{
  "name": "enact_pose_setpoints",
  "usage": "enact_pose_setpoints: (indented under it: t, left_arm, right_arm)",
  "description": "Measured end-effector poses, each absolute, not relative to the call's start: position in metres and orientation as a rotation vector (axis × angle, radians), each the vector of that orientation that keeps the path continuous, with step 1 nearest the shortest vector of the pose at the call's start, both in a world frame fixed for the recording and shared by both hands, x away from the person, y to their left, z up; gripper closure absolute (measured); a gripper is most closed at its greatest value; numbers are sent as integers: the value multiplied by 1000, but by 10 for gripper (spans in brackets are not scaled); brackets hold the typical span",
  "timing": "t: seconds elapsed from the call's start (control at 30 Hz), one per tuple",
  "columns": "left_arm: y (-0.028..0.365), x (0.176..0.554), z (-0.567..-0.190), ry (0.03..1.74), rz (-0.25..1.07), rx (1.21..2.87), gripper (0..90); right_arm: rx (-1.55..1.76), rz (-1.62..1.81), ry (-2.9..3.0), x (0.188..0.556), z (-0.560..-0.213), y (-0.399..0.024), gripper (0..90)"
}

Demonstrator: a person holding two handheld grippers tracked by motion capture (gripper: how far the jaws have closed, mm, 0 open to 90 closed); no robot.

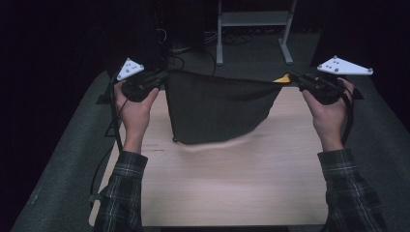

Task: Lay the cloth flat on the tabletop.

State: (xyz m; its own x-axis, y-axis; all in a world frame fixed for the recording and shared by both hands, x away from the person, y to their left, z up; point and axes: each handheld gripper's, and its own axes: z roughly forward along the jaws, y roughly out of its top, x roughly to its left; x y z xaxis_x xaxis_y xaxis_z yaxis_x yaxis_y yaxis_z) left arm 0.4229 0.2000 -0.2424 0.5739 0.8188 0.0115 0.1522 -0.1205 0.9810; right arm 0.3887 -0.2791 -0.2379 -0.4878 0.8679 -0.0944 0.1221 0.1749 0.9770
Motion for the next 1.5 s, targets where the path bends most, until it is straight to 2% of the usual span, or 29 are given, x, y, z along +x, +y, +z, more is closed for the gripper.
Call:
enact_pose_setpoints:
  t: [0.17,0.6,1.5]
  left_arm:
    - [201,423,-249,826,702,1629,859]
    - [205,417,-325,895,540,1748,858]
    - [212,361,-398,896,364,1861,856]
  right_arm:
    - [938,1346,1779,394,-242,-276,860]
    - [1049,1286,1950,395,-319,-278,859]
    - [1079,1183,2169,342,-388,-282,856]
